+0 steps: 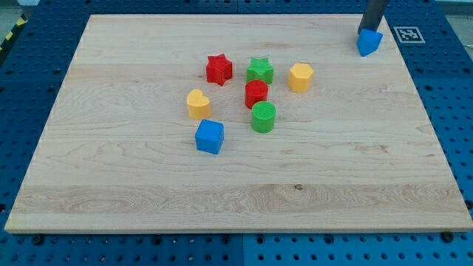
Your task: Push the blue triangle parallel right side of the green circle
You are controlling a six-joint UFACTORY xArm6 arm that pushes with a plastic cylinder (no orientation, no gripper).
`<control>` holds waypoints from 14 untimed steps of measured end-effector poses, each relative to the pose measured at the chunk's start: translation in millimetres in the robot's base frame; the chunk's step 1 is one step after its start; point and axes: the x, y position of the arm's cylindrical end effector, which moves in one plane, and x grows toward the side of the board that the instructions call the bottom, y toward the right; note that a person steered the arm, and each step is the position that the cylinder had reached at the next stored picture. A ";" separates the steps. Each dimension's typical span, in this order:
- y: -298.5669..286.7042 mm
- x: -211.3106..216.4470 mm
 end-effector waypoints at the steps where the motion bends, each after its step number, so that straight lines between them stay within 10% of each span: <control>1: 0.0 25.8; 6: -14.1 177.0; 14: -37.9 134.3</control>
